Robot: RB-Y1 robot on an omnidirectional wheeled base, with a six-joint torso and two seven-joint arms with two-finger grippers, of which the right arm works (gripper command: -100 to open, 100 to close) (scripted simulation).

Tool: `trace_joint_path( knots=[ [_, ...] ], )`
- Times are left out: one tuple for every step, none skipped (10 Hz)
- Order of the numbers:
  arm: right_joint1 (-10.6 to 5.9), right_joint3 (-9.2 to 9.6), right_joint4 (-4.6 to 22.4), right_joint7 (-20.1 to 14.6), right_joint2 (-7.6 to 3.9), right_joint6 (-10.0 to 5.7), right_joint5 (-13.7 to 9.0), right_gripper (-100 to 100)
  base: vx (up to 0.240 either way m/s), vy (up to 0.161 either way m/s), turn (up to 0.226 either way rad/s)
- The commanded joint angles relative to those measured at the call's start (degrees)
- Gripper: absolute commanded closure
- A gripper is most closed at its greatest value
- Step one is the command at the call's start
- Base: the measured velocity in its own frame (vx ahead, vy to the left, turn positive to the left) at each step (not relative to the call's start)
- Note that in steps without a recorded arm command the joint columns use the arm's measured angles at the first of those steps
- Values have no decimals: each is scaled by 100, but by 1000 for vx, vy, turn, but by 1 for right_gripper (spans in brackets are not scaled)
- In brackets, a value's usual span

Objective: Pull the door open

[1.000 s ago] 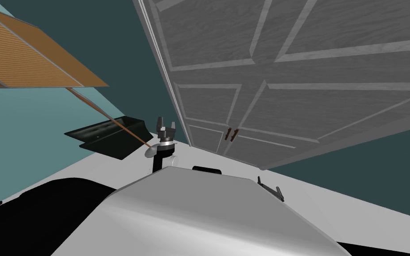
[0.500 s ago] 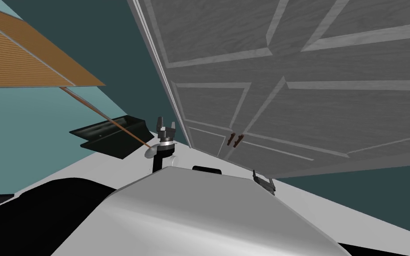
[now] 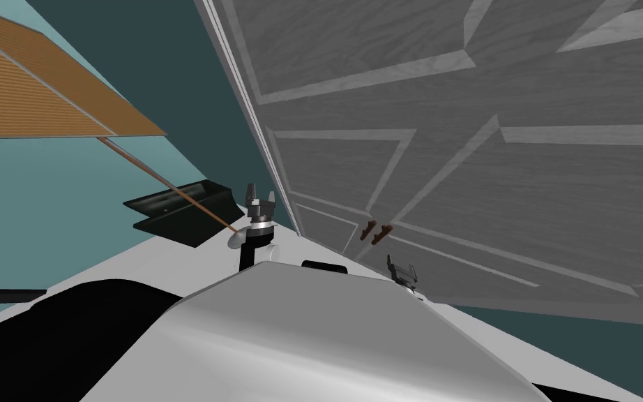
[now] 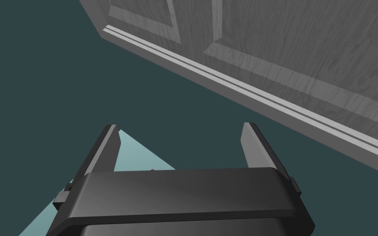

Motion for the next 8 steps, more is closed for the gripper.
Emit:
trace_joint_path(
  knots=[
    [-179, 73, 90, -58, 54, -70, 48, -100, 179, -25, 85],
    [-302, 126, 21, -59, 97, -66, 80, -100, 225, 12, 101],
    [-383, 161, -26, -59, 127, -63, 100, -100, 219, 20, 179],
    [-460, 194, -70, -59, 154, -61, 120, -100, 193, -10, 105],
    [-436, 181, 7, -67, 149, -84, 114, -100, 88, -7, 18],
    [-436, 181, 7, -67, 149, -84, 114, 100, -9, 3, -13],
    [-436, 181, 7, -67, 149, -84, 114, 100, -32, 7, 10],
    [-436, 181, 7, -67, 149, -84, 114, 100, -26, 3, 10]
  ],
)
